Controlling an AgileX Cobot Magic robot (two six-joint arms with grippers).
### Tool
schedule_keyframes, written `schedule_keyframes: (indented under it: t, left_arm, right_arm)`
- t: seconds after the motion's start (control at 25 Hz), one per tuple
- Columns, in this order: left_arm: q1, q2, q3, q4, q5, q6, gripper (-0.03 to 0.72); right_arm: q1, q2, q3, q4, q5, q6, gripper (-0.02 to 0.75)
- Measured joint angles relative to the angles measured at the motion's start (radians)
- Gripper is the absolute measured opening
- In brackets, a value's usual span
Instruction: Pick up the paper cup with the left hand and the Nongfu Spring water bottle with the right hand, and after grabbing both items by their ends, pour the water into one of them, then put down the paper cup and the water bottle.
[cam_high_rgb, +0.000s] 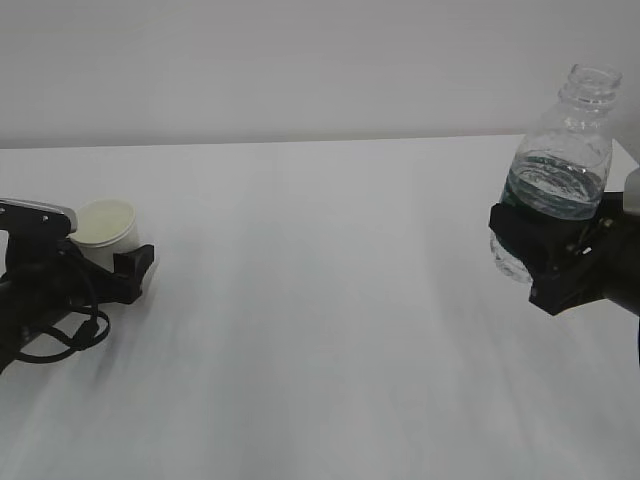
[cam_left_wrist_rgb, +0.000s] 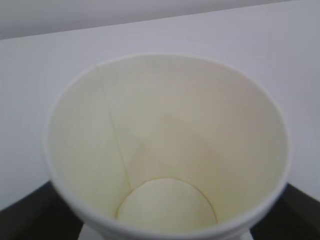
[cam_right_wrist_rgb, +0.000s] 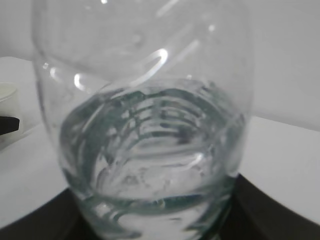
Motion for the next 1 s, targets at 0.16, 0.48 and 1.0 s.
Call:
schedule_keyframes:
  t: [0.16, 0.48, 1.0]
  left_arm:
    - [0.0, 0.0, 0.0, -0.002, 0.0, 0.0, 0.655]
    - [0.0, 0.0, 0.0, -0.002, 0.0, 0.0, 0.534]
    - [0.0, 0.0, 0.0, 0.012, -0.002, 0.0, 0.466]
  right_arm:
    - [0.0, 0.0, 0.0, 0.0, 0.002, 0.0, 0.424]
    - [0.0, 0.0, 0.0, 0.0, 0.002, 0.0, 0.424]
    - [0.0, 0.0, 0.0, 0.0, 0.004, 0.0, 0.424]
